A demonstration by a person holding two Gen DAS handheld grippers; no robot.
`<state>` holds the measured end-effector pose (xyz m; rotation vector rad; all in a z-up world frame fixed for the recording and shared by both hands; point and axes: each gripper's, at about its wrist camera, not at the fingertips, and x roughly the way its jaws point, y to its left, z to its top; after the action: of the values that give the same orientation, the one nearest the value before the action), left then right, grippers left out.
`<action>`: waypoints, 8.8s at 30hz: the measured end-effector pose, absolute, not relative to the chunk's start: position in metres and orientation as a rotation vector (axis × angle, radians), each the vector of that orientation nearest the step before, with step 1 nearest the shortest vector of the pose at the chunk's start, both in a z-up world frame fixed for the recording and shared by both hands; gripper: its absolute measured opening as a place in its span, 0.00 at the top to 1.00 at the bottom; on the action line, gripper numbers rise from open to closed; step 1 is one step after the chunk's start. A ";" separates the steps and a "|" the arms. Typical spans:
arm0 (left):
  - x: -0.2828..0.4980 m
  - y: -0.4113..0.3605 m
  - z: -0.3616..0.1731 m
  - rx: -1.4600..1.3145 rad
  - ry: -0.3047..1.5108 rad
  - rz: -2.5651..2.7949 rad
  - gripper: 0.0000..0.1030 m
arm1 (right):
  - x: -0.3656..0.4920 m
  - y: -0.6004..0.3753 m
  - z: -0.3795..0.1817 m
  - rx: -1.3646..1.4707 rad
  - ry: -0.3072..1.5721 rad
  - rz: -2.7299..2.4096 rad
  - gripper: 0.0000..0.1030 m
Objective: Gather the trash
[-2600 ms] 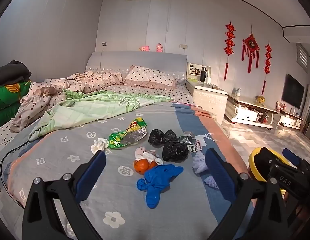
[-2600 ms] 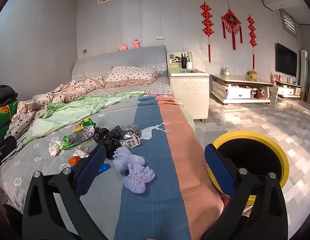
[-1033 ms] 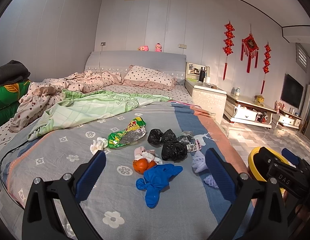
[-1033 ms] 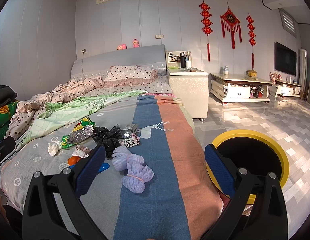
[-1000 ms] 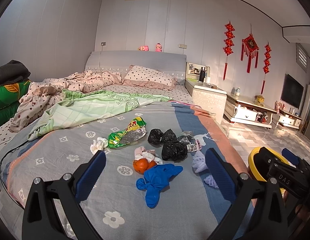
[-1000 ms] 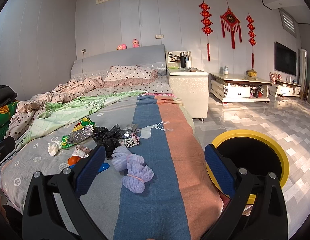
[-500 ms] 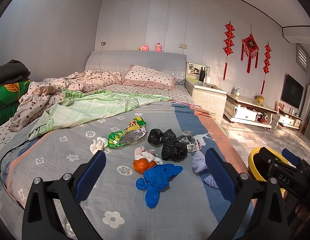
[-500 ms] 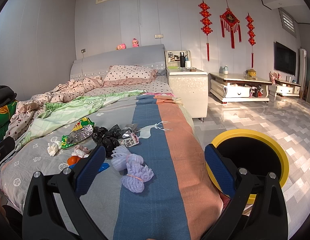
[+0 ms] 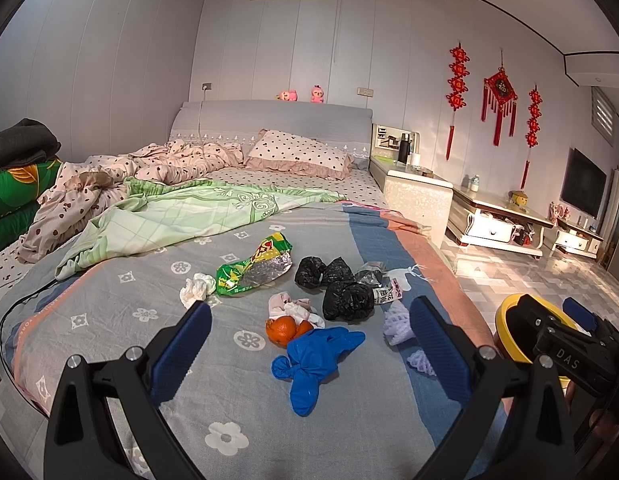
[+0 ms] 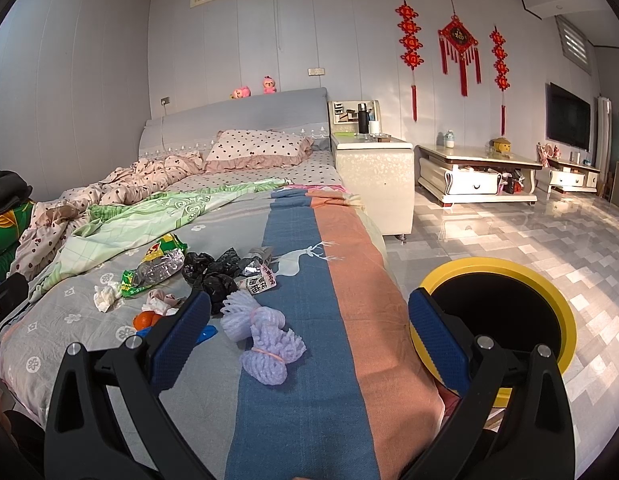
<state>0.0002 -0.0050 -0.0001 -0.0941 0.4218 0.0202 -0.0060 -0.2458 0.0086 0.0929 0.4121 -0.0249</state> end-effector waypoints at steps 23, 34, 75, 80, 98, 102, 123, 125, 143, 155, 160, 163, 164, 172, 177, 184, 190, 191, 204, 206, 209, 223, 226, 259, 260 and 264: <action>0.002 -0.005 -0.002 -0.095 0.429 0.024 0.07 | -0.003 -0.246 0.010 0.088 0.417 -0.019 0.08; 0.023 0.025 -0.005 -0.116 0.476 0.033 0.07 | 0.017 -0.245 0.002 0.052 0.450 0.022 0.08; 0.260 0.206 -0.136 -0.080 0.953 0.216 0.07 | 0.166 -0.200 -0.097 -0.181 1.039 0.317 0.08; 0.273 0.211 -0.148 -0.101 0.966 0.215 0.10 | 0.170 -0.202 -0.106 -0.147 1.063 0.324 0.09; 0.283 0.177 -0.160 0.018 0.952 0.138 0.77 | 0.161 -0.214 -0.107 -0.022 1.079 0.369 0.52; 0.275 0.183 -0.146 -0.019 0.925 0.132 0.78 | 0.151 -0.216 -0.094 -0.008 1.049 0.379 0.53; 0.197 0.142 -0.062 -0.069 0.780 0.036 0.78 | 0.113 -0.242 -0.030 0.108 0.883 0.395 0.53; 0.191 0.129 -0.052 -0.076 0.767 0.011 0.78 | 0.110 -0.247 -0.023 0.121 0.866 0.396 0.53; 0.171 -0.018 0.015 -0.028 0.706 -0.231 0.78 | 0.093 -0.324 0.037 0.200 0.727 0.304 0.53; 0.176 -0.125 0.040 0.018 0.692 -0.416 0.78 | 0.087 -0.399 0.068 0.240 0.666 0.171 0.53; 0.181 -0.169 0.045 0.034 0.690 -0.479 0.78 | 0.085 -0.435 0.077 0.261 0.646 0.106 0.53; 0.179 -0.194 0.045 0.042 0.693 -0.520 0.78 | 0.084 -0.454 0.080 0.273 0.638 0.070 0.52; 0.180 -0.201 0.044 0.047 0.695 -0.533 0.78 | 0.083 -0.461 0.081 0.277 0.636 0.058 0.52; 0.189 -0.263 0.033 0.075 0.726 -0.611 0.78 | 0.084 -0.513 0.074 0.330 0.644 -0.019 0.52; 0.193 -0.297 0.015 0.086 0.757 -0.650 0.78 | 0.087 -0.536 0.062 0.357 0.659 -0.050 0.52; 0.194 -0.329 -0.019 0.099 0.815 -0.683 0.77 | 0.096 -0.556 0.028 0.414 0.713 -0.075 0.52; 0.195 -0.344 -0.040 0.095 0.861 -0.707 0.77 | 0.102 -0.573 -0.002 0.457 0.760 -0.110 0.52; 0.195 -0.345 -0.044 0.092 0.868 -0.711 0.77 | 0.102 -0.574 -0.004 0.460 0.764 -0.117 0.52; 0.197 -0.352 -0.053 0.056 0.901 -0.735 0.69 | 0.103 -0.582 -0.020 0.477 0.792 -0.186 0.46; 0.196 -0.349 -0.050 0.054 0.890 -0.729 0.59 | 0.102 -0.582 -0.020 0.481 0.793 -0.198 0.44; 0.192 -0.345 -0.045 0.047 0.876 -0.723 0.48 | 0.098 -0.585 -0.020 0.489 0.794 -0.214 0.39; 0.193 -0.278 -0.040 0.031 0.829 -0.597 0.14 | 0.075 -0.567 -0.011 0.420 0.766 -0.266 0.21; 0.195 -0.253 -0.039 0.022 0.827 -0.554 0.13 | 0.076 -0.551 -0.005 0.405 0.763 -0.231 0.21; 0.253 0.024 -0.043 -0.011 0.815 -0.025 0.13 | 0.147 -0.301 0.017 0.191 0.872 0.215 0.20; 0.256 0.031 -0.045 -0.014 0.821 -0.012 0.13 | 0.150 -0.291 0.014 0.177 0.882 0.229 0.20; 0.269 0.054 -0.058 -0.018 0.840 0.036 0.13 | 0.159 -0.260 -0.001 0.128 0.923 0.276 0.20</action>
<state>0.2690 0.0537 -0.0575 -0.0177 0.8404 0.0359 0.1587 -0.2598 -0.0007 0.1277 0.9231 0.2762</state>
